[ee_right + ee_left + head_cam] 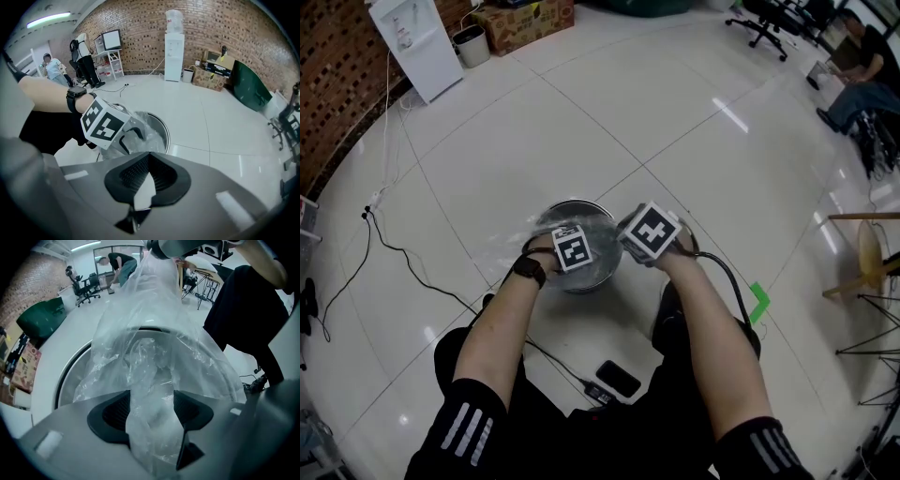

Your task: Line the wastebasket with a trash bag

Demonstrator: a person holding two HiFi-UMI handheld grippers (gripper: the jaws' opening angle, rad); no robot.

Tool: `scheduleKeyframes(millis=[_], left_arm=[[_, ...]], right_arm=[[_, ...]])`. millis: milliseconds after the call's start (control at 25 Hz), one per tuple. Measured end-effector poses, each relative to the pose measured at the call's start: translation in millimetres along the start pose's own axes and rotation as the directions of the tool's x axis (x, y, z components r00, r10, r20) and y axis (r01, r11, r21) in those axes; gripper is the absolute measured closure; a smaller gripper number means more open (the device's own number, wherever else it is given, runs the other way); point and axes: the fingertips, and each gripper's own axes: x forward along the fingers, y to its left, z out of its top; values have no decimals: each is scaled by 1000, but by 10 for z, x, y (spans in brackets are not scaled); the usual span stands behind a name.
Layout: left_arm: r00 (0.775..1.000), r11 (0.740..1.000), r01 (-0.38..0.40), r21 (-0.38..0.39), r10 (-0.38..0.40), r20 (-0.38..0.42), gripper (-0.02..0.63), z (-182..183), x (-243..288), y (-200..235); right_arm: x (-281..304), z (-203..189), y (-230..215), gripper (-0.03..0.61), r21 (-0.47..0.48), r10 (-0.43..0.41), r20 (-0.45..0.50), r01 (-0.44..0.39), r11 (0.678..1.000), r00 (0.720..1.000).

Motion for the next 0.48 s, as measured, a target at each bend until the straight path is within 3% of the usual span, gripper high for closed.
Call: scheduleKeyframes(millis=[240,480], left_arm=[[999,999,50,16,-50,5,328,-13,142,-109],[998,999,37,31,-38,39,330,30,-302,-68]], right_arm=[[159,-230,-14,572,49,14,-89,-10,999,996],[67,-101,-109,572,51,-12,-55,15,999,998]])
